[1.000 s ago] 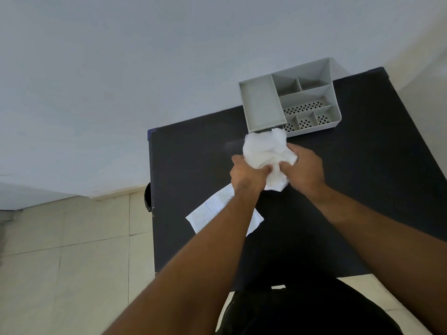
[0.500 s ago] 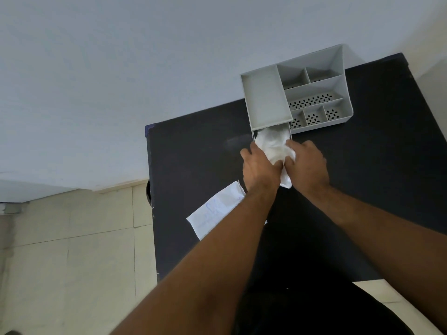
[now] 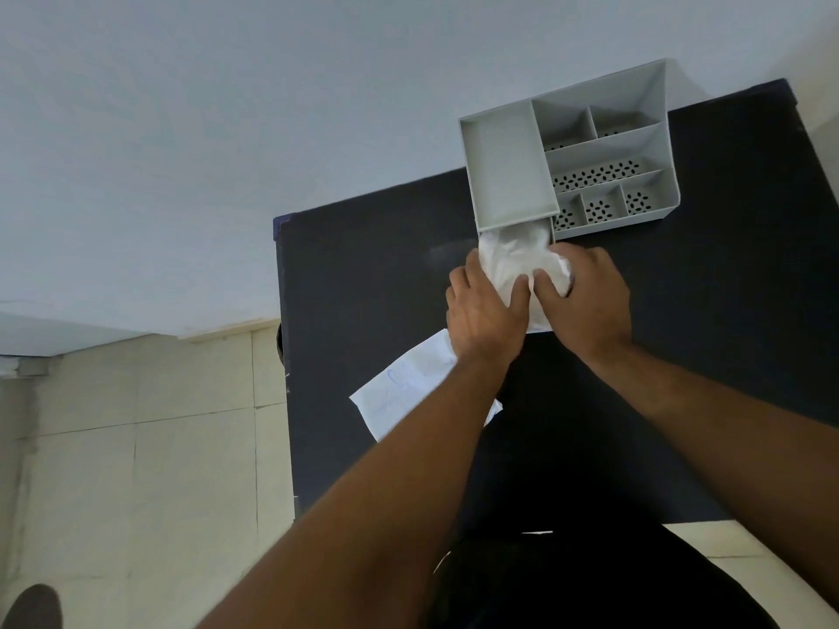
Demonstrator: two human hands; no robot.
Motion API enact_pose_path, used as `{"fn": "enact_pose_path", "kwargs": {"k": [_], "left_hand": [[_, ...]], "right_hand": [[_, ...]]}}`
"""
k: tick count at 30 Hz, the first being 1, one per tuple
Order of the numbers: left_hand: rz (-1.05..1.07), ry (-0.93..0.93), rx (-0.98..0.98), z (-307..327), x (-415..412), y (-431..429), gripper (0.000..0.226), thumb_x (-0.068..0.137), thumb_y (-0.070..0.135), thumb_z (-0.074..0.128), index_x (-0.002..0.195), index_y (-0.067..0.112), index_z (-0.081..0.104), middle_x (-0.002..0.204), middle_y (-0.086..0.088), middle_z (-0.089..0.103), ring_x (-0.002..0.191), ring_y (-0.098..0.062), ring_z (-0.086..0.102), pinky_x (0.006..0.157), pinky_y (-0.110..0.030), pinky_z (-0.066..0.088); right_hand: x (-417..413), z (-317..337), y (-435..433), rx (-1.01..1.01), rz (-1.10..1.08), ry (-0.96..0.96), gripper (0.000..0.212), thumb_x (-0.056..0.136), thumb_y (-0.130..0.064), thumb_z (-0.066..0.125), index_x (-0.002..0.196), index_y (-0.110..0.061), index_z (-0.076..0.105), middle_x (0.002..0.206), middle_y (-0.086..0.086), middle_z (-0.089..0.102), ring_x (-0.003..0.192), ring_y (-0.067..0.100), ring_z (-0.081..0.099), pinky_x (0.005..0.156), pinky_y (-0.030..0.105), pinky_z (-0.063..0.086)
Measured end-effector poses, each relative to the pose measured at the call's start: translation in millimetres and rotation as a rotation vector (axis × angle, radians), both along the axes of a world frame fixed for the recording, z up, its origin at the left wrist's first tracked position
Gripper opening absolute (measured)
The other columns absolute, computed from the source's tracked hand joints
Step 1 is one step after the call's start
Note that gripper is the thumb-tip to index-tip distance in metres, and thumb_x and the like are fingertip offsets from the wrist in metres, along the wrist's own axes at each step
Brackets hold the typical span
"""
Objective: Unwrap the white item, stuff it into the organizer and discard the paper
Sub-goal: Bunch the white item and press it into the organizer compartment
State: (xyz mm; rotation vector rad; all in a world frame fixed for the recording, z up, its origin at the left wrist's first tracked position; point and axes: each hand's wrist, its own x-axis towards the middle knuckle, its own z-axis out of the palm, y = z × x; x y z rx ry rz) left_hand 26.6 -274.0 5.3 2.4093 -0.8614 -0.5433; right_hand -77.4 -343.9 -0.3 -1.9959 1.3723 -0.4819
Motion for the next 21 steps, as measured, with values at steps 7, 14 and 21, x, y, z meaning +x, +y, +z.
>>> {"fn": "enact_pose_path", "kwargs": {"k": [7,14,21], "left_hand": [[-0.207,-0.065,0.031,-17.1,0.8,39.0,0.085,0.091,0.060,0.056,0.156,0.016,0.024,0.161,-0.001,0.030,0.146,-0.021,0.030,0.116,-0.043,0.036],[-0.406,-0.089,0.195,-17.0,4.6,39.1,0.075,0.102,0.057,0.038,0.161,0.020,0.009,0.169,0.008,0.001,0.156,-0.015,-0.004,0.120,-0.055,0.017],[-0.470,-0.223,0.338,-9.8,6.0,16.1,0.064,0.107,0.041,0.036,0.160,0.013,0.014,0.170,0.001,0.002,0.155,-0.023,-0.009,0.118,-0.055,0.022]], "right_hand": [[-18.9,-3.3,24.2,0.033,-0.072,-0.015,0.065,0.090,-0.030,0.070,0.147,-0.013,0.044,0.134,0.011,0.051,0.102,0.005,0.047,0.083,0.020,0.041],[-17.7,-12.1,22.2,-0.040,0.032,-0.057,0.050,0.090,-0.013,0.071,0.138,-0.014,0.057,0.124,0.007,0.052,0.074,0.004,0.051,0.076,0.015,0.046],[-3.3,-12.7,10.3,-0.096,0.211,0.058,0.035,0.090,-0.005,0.067,0.124,-0.012,0.068,0.119,0.010,0.062,0.093,0.016,0.061,0.084,0.027,0.050]]}}
